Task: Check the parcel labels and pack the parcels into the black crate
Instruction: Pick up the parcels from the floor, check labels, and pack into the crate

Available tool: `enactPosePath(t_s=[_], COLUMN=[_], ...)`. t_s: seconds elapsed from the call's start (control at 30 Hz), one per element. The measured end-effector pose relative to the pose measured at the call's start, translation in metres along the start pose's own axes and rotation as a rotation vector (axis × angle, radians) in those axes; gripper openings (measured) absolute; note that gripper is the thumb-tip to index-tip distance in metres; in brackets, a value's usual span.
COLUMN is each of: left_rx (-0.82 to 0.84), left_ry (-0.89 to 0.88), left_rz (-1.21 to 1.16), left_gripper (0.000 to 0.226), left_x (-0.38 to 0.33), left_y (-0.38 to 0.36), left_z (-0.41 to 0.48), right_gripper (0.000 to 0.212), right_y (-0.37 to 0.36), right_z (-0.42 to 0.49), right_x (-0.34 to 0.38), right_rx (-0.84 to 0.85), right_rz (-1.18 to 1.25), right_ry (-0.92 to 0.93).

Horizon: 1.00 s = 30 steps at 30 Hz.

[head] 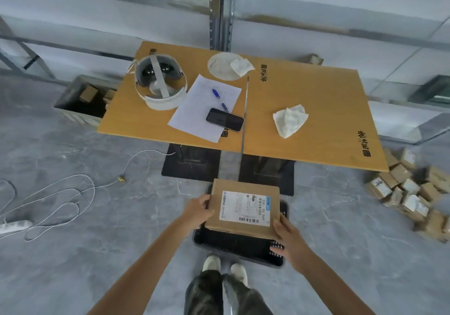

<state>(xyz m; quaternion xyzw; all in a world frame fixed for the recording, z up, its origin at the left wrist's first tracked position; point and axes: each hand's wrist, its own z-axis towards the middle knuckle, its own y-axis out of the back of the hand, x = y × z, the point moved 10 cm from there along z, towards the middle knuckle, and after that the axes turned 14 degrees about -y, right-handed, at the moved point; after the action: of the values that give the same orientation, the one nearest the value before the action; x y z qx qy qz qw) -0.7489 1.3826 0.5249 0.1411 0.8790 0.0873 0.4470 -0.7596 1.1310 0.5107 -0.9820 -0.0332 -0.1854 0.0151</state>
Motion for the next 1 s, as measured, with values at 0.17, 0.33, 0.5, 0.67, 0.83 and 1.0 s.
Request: enactPosePath(t_s=[0.17,0.33,0.5,0.67,0.83,1.0], left_rx=[0.122,0.125,0.074,0.026,-0.192,-0.236], left_ry=[0.083,0.082,0.152,0.202,0.357,0.510], left_rz=[0.013,0.074,0.047,0.010,-0.414,-0.784], left_gripper=[0.053,0.053,0.054,0.049,0.052,0.040], left_x=[0.063,0.096,0.144,0.215,0.321,0.443], left_y=[-0.044,-0.069,-0.087,-0.117,-0.167,-0.217], left_z=[-0.002,0.027,0.089,0.171,0.270,0.375], right_gripper=[0.040,0.037,0.037,0.037,0.035,0.031], right_y=[0.016,0.029,0.032,0.037,0.039,0.023], right_z=[0.035,0.076,0.143,0.251,0.411,0.579], right_x=[-0.067,-0.078,-0.083,-0.101,-0.133,-0.155], right_rx=[-0.136,-0.331,-0.448,-0.516,-0.519,-0.565], right_rz=[0.081,0.182,0.249,0.306,0.346,0.244], right_ry=[-0.119,-0.072,-0.102,-0.139,-0.138,-0.071])
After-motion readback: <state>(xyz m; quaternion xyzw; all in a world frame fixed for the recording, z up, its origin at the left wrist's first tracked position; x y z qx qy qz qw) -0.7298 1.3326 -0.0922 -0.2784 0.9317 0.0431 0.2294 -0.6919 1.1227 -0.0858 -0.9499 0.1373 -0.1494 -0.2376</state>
